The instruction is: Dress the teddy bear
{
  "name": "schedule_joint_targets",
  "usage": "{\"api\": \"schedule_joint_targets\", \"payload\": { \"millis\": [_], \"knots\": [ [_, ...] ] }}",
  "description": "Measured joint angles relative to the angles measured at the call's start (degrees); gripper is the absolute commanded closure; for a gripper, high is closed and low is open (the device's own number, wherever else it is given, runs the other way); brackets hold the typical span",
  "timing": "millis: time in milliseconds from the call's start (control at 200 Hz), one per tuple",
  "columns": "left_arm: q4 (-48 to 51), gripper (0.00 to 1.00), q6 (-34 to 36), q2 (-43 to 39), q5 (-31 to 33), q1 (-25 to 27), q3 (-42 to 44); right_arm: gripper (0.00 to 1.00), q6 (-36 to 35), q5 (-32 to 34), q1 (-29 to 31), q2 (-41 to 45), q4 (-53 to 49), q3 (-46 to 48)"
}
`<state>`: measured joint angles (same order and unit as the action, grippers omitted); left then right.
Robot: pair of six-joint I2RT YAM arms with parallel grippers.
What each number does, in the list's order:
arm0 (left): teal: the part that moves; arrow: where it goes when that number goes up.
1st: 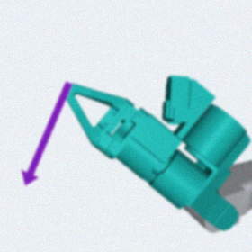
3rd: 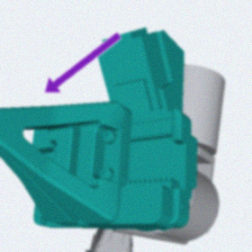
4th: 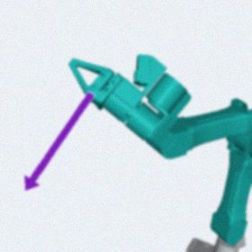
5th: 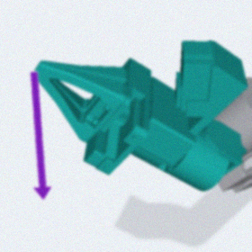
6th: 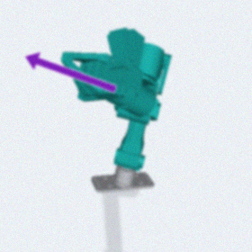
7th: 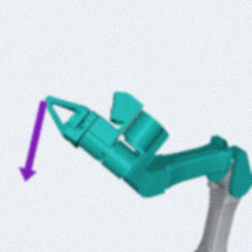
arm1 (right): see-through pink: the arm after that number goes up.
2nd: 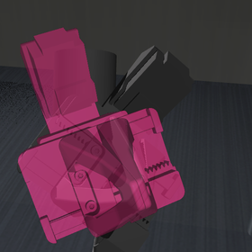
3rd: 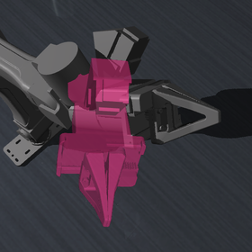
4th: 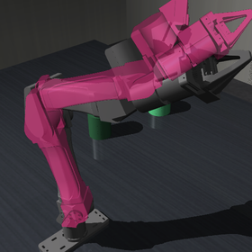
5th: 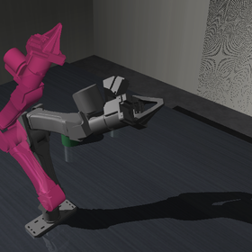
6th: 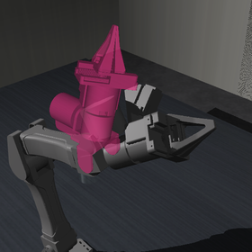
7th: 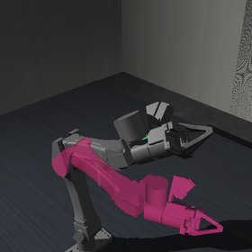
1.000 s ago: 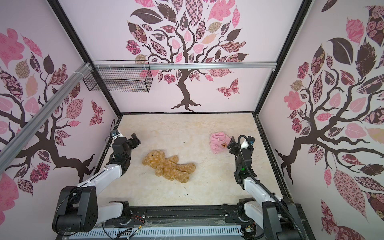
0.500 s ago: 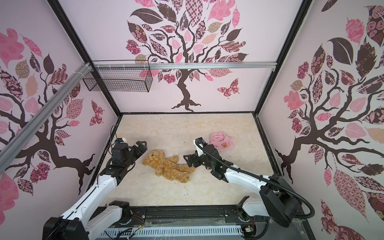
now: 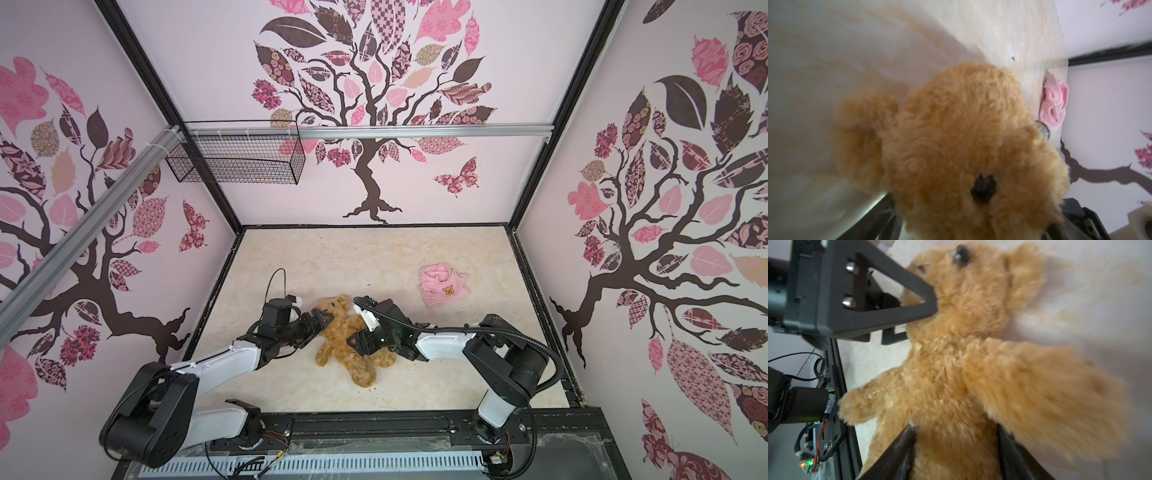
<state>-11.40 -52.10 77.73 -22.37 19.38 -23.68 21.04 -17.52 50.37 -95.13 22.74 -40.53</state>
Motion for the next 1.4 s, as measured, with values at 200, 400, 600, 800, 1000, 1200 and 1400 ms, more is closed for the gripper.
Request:
{"api": "schedule_joint_targets", "payload": {
  "millis": [200,400,600,800,1000,1200,1400],
  "knots": [
    [-11.89,0.55,-0.68,8.00,-1.22,4.90,-1.36,0.40,2.99,0.00,0.52,-0.83,4.28,2.75],
    [-17.90,0.81,3.43,10.67,-2.64,6.12,-1.84,0.14,1.77,5.38,-0.24,5.84,1.55,5.90],
    [-24.94,0.82,8.17,9.75,-5.18,6.27,-1.81,0.05,1.73,7.32,-8.83,21.29,-0.96,12.11],
    [-28.59,0.82,14.60,1.05,-5.53,6.40,-1.81,0.04,0.61,7.23,-13.16,32.54,-3.08,13.44],
    [-32.02,0.82,21.22,-8.22,-4.92,6.51,-1.73,0.02,-0.98,5.25,-13.09,38.80,-2.01,14.19],
    [-28.94,0.82,22.93,-9.86,0.74,6.62,-1.81,0.02,-1.38,3.37,-13.05,37.42,-0.48,14.47],
    [-20.11,0.77,18.29,-0.98,6.82,4.28,-7.91,0.00,-1.66,8.96,-13.07,33.75,-4.44,13.00]
  ]
}}
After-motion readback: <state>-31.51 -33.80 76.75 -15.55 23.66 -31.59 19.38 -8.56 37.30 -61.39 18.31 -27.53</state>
